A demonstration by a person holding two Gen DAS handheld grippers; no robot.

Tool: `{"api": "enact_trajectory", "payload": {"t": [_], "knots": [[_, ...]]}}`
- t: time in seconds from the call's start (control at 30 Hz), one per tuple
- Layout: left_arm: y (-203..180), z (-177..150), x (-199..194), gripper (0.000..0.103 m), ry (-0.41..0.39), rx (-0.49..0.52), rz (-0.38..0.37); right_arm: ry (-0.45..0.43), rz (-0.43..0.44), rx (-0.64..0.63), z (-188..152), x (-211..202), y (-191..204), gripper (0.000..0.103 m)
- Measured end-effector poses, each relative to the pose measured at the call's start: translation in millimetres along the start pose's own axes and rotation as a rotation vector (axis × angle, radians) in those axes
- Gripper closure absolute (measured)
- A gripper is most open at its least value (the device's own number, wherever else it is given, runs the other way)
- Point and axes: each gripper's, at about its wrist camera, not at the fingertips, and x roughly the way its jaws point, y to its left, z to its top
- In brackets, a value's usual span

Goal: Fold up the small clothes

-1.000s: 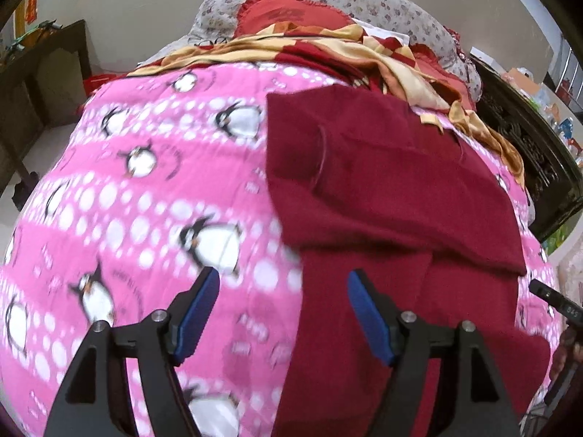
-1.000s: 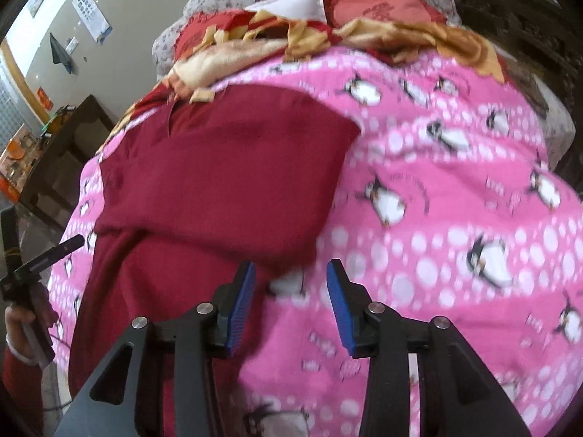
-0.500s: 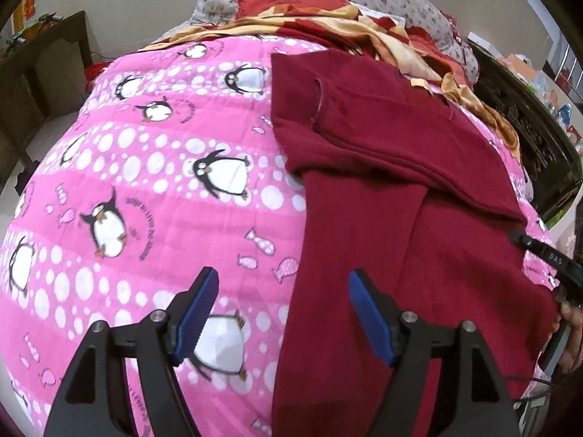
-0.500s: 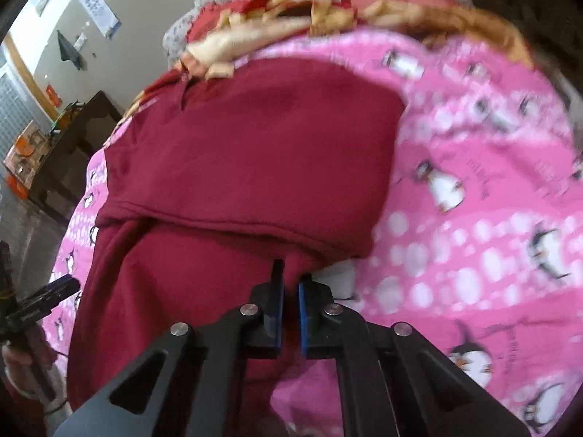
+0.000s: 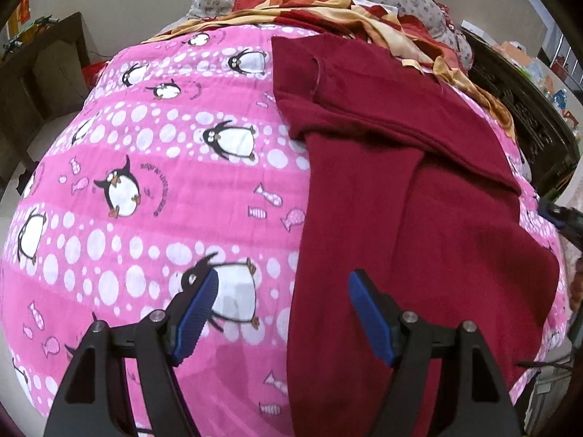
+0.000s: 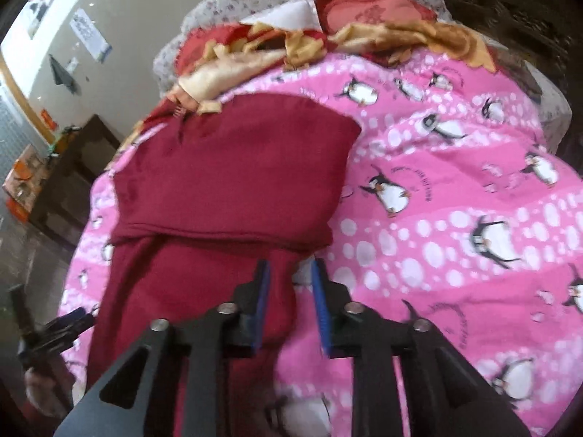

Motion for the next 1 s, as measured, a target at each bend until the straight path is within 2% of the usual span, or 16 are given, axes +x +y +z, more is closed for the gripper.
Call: {"api": "enact_trajectory", "payload": {"t": [0.13, 0.23, 0.37, 0.57, 0.77, 1.0], "knots": [[3, -10, -7, 0.025, 0.014, -0.006, -0.024, 0.031, 0.074, -0.042, -18, -40, -5, 0.051], [4, -21, -14, 0.025, 0.023, -0.012, -0.038, 0.054, 0.095, -0.095, -38, -61, -4, 0.045], [0, -33, -19, 0.025, 0.035, 0.000, -0.025, 0.078, 0.103, -0.122, -71, -71, -7, 0.042], [-8, -46, -25, 0.025, 0.040, 0.011, -0.023, 0.132, 0.109, -0.097, -106, -50, -11, 0.042], [-18, -56, -33, 0.025, 0.035, 0.049, -0.022, 0.154, 0.104, -0.105, -117, -32, -9, 0.042], [-18, -63, -37, 0.025, 0.039, 0.046, -0.026, 0.150, 0.119, -0.080, -126, -27, -9, 0.042]]}}
